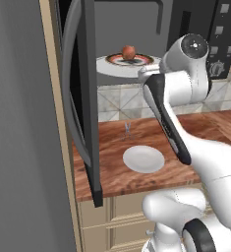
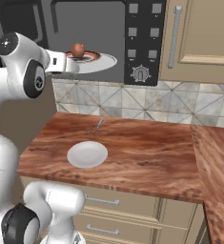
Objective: Pick the onion from the counter and place it in the microwave.
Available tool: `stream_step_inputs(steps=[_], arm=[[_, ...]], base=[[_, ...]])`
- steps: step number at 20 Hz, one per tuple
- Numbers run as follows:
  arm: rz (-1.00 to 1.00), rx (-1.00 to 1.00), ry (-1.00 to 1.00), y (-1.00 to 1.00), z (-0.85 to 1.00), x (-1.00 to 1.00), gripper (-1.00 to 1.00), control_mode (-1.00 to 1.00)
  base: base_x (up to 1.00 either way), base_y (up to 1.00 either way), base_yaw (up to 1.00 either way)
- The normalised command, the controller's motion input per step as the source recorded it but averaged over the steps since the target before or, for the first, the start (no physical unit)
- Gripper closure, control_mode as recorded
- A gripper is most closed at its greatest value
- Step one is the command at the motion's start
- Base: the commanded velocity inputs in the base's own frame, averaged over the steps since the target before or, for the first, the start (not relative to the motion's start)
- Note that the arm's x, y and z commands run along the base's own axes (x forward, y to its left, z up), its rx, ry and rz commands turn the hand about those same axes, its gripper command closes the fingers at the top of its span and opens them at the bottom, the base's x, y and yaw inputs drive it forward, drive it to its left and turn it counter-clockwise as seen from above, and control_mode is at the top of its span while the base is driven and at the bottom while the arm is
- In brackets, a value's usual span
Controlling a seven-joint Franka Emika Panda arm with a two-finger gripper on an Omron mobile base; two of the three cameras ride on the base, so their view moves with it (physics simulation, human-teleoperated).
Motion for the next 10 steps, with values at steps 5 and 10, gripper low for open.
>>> stream_step_inputs(steps=[5,10], arm=[[-0.06,0.08,0.04,-0.07,-0.48,-0.97,-1.00,-1.00],[-0.07,0.06,0.10,0.00,-0.72,-0.75,-1.00,-1.00]], base=[[0.00,0.00,0.00],[0.00,0.00,0.00]])
